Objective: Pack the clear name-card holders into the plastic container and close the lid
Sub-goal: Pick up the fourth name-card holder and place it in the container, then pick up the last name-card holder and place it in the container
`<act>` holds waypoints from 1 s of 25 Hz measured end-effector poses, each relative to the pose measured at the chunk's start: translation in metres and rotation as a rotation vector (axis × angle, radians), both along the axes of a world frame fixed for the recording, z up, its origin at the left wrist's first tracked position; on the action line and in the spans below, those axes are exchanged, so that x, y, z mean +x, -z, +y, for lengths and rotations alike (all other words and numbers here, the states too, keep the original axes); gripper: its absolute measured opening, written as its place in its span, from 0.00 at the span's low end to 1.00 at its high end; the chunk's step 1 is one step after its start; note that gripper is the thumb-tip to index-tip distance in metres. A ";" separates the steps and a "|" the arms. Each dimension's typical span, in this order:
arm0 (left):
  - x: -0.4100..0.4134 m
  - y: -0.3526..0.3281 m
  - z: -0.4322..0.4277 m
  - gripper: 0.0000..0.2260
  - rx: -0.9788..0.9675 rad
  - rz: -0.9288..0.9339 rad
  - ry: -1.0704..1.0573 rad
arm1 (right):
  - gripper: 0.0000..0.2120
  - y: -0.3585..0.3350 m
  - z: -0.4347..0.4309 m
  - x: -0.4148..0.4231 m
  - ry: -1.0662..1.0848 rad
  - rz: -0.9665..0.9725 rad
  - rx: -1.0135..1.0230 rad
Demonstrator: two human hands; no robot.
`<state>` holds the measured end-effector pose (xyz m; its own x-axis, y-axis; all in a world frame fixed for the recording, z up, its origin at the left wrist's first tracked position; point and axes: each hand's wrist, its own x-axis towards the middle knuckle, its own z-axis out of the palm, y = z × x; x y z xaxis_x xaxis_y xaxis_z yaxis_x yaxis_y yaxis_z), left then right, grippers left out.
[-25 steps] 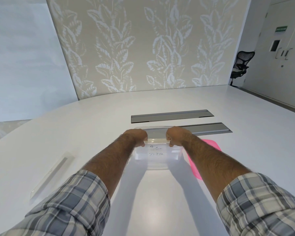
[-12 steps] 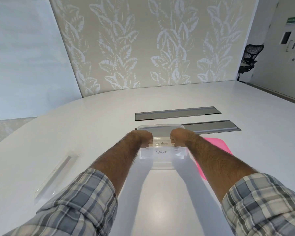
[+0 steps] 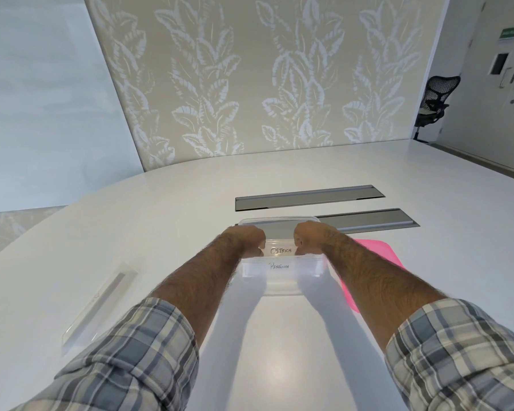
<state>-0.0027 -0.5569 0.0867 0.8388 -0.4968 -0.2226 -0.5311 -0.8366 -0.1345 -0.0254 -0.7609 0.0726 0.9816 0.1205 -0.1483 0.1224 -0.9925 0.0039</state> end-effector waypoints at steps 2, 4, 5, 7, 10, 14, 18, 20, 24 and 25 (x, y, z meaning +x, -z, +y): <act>-0.004 -0.002 0.006 0.16 -0.057 -0.039 0.008 | 0.19 -0.004 0.001 -0.002 0.002 -0.088 0.052; -0.010 -0.006 0.013 0.18 -0.113 -0.081 0.014 | 0.25 -0.012 0.008 -0.006 -0.009 -0.175 0.096; -0.012 -0.010 0.017 0.19 -0.137 -0.114 0.024 | 0.28 -0.016 0.013 -0.007 -0.018 -0.197 0.116; -0.016 -0.019 0.029 0.22 -0.171 -0.208 0.062 | 0.35 -0.025 0.024 -0.008 -0.058 -0.224 0.166; -0.024 -0.033 0.058 0.27 -0.146 -0.320 0.062 | 0.43 -0.037 0.043 -0.011 -0.098 -0.252 0.197; -0.042 -0.044 0.113 0.30 -0.149 -0.328 -0.108 | 0.43 -0.051 0.081 -0.012 -0.167 -0.272 0.157; -0.068 -0.043 0.173 0.31 -0.121 -0.262 -0.284 | 0.42 -0.055 0.134 -0.016 -0.262 -0.276 0.155; -0.080 -0.042 0.205 0.30 -0.123 -0.222 -0.344 | 0.41 -0.055 0.164 -0.020 -0.312 -0.271 0.138; -0.098 -0.039 0.266 0.28 -0.095 -0.183 -0.410 | 0.39 -0.053 0.221 -0.027 -0.379 -0.263 0.092; -0.099 -0.039 0.280 0.27 -0.096 -0.179 -0.421 | 0.38 -0.051 0.235 -0.028 -0.388 -0.260 0.083</act>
